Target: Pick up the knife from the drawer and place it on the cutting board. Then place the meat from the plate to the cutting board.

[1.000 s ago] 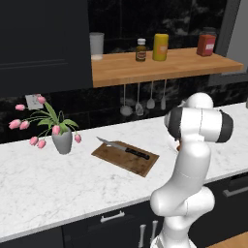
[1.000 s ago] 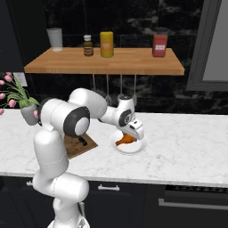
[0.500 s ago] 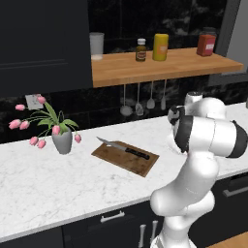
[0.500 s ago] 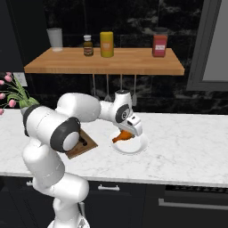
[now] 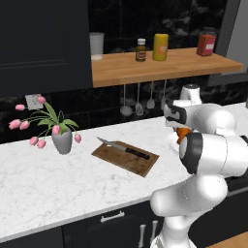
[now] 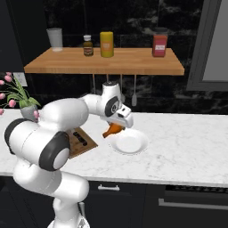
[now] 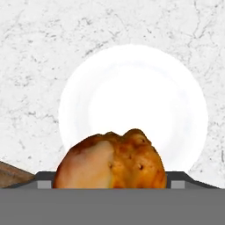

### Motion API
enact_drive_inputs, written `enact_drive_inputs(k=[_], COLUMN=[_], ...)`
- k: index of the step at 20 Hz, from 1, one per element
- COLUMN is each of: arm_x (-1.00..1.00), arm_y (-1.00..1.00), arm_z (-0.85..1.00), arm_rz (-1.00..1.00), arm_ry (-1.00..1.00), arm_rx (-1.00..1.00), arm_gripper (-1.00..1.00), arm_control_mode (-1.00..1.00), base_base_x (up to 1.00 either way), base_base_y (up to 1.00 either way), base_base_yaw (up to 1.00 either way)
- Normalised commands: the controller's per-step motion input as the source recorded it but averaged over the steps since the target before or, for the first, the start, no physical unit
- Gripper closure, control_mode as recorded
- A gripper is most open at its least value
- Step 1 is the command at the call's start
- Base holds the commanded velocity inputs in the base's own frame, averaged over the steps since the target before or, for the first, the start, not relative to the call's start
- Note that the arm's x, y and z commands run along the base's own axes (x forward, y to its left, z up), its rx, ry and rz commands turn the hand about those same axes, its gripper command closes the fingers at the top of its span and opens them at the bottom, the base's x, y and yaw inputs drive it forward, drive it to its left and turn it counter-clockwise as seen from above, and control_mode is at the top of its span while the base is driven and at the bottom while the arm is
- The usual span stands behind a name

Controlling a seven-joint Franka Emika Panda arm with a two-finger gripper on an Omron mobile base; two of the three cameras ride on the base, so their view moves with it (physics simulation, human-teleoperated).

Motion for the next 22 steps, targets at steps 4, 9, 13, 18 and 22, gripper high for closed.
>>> enact_drive_inputs(k=[4,9,13,18,22], arm_x=[-0.16,-0.31,-0.25,-0.18,-0.09], arm_y=[0.65,0.59,0.63,0.63,0.67], arm_z=[0.19,0.0,0.02,0.01,0.0], arm_rz=[0.32,0.28,0.25,0.26,0.29], arm_ry=[0.03,0.0,0.0,0.02,0.04], arm_rx=[-0.03,-0.02,0.0,0.0,0.0], arm_gripper=[1.0,1.0,1.0,1.0,1.0], arm_control_mode=[-1.0,-1.0,-1.0,-1.0,-1.0], base_base_x=[0.0,0.0,0.0,0.0,0.0], base_base_y=[0.0,0.0,0.0,0.0,0.0], base_base_yaw=[0.0,0.0,0.0,0.0,0.0])
